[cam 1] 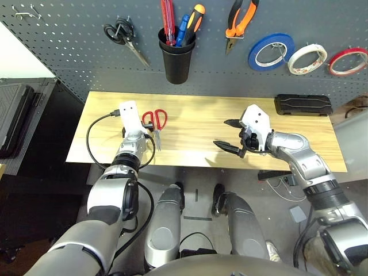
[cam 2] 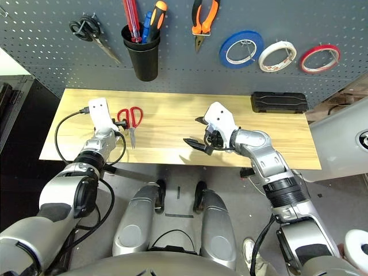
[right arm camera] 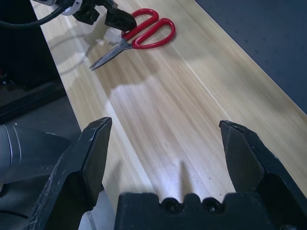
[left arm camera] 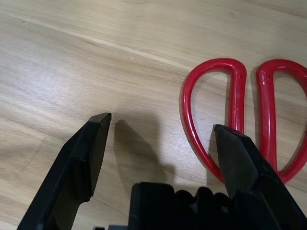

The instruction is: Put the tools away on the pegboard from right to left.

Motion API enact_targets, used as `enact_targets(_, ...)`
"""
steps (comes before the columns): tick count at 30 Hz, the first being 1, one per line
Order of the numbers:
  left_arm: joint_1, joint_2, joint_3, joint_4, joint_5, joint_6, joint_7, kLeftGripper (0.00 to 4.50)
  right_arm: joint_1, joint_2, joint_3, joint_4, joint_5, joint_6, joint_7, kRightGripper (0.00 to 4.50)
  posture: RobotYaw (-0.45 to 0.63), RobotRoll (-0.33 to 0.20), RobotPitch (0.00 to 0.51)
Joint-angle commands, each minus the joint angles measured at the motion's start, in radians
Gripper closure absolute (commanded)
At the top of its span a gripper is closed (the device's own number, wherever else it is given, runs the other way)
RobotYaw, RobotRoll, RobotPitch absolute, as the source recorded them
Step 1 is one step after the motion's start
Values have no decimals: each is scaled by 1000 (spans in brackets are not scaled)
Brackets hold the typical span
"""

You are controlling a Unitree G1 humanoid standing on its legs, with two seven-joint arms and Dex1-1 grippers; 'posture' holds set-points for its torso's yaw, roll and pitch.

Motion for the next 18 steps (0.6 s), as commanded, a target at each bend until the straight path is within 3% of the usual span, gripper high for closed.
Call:
enact_targets(1,10,-17,3,51,4,19,-5,580,4,-10,-19,-33,11,22,-5,0,94,0,282)
enact_targets(11,17,-48,31,20,-22,3,-1,4381,2,-8,-26,-27,10,-2,-7,0,109,0,274)
enact_targets(18,29,-68,46,-51,-26,-1,27,4474,1,2,-28,-9,21,-26,5,0,130,0,266)
